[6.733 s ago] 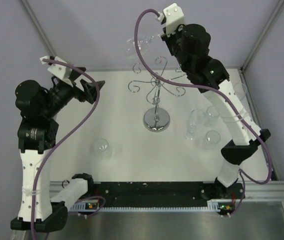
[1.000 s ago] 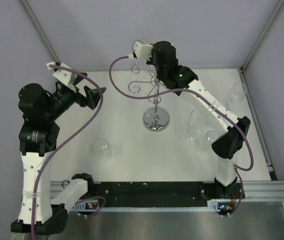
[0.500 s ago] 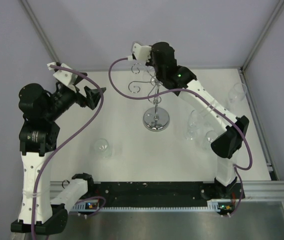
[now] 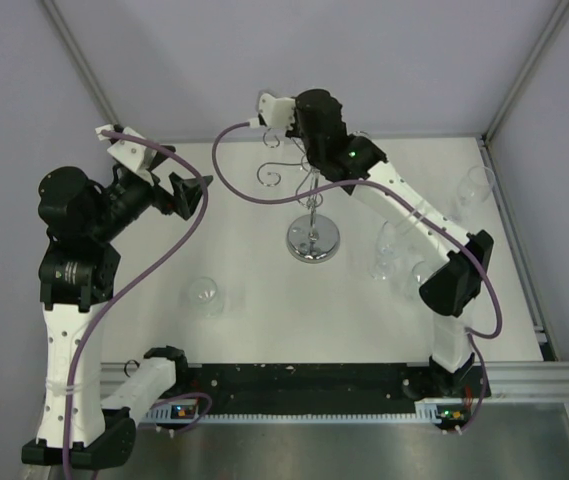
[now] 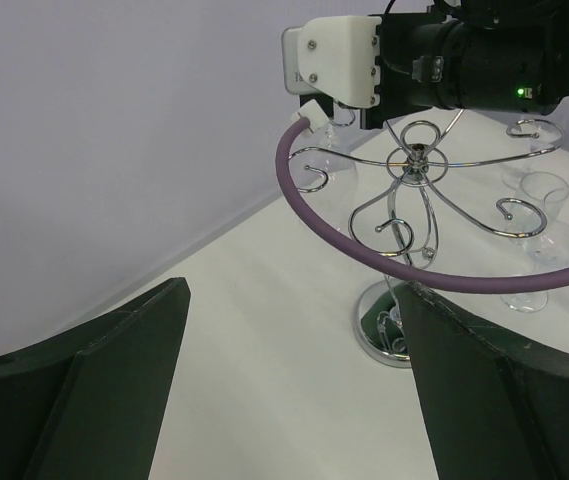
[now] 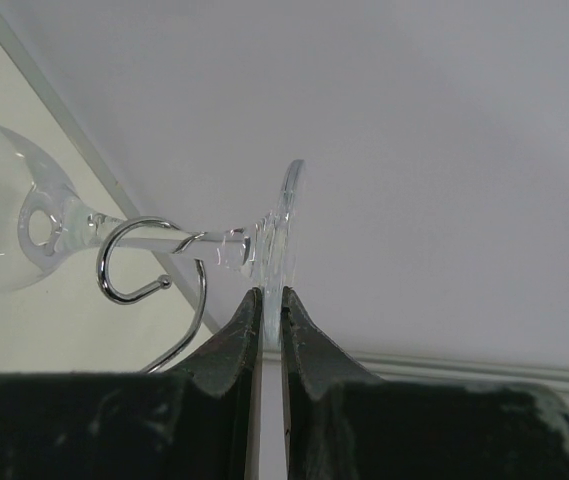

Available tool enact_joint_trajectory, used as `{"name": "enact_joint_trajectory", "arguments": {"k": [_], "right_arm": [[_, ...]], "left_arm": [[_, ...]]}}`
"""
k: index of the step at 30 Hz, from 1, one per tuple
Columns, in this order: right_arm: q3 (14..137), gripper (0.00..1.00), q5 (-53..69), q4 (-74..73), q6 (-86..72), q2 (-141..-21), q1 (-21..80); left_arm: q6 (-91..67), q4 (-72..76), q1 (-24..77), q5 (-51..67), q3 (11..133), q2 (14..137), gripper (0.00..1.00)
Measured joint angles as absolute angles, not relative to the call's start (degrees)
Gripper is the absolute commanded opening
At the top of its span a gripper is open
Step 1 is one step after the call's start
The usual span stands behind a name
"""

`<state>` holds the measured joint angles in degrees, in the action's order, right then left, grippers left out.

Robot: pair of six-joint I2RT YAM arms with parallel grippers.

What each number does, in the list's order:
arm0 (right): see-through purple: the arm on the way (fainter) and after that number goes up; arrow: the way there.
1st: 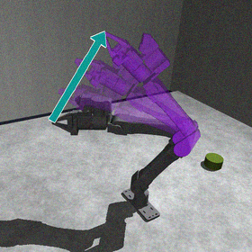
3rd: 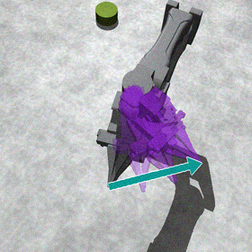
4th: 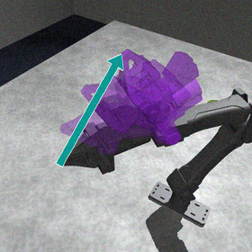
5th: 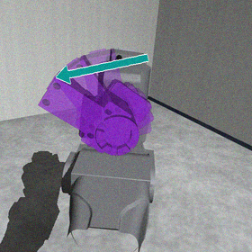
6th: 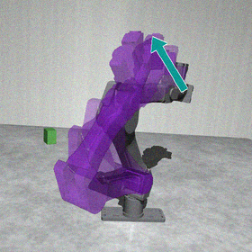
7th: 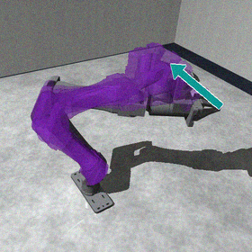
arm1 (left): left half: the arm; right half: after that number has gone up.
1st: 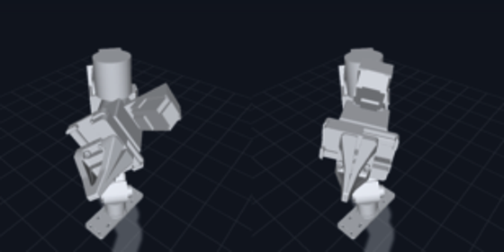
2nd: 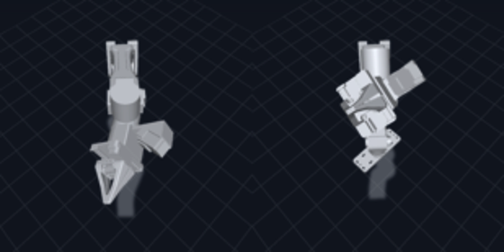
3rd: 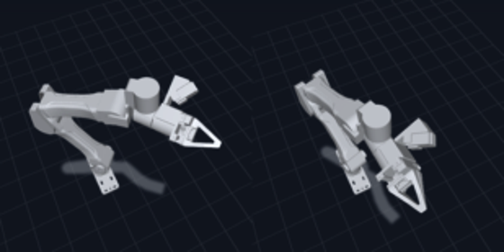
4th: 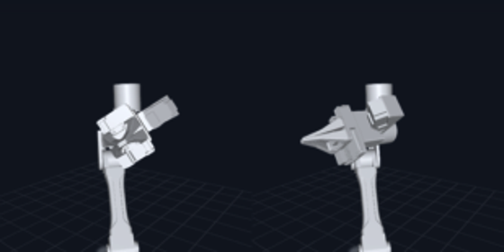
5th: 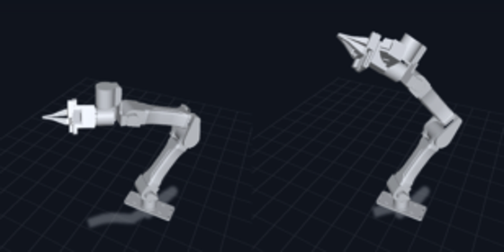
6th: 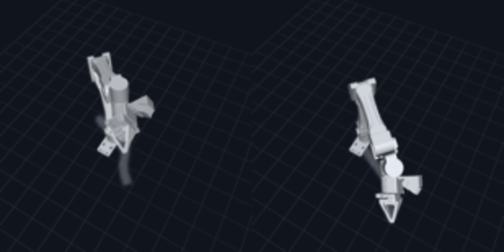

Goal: Place the wine glass upside down on the wine glass rack
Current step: Turn the wine glass upside down at the wine rack.

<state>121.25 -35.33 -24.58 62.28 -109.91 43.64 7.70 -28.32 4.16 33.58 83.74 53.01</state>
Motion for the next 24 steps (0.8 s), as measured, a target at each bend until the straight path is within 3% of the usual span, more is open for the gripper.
{"name": "enact_joint_trajectory", "arguments": {"k": [24], "right_arm": [[122.5, 0.0, -37.7, -26.0, 65.5, -111.3, 45.6]], "left_arm": [[8.5, -28.4, 4.2, 33.6, 83.4, 52.1, 0.92]]}}
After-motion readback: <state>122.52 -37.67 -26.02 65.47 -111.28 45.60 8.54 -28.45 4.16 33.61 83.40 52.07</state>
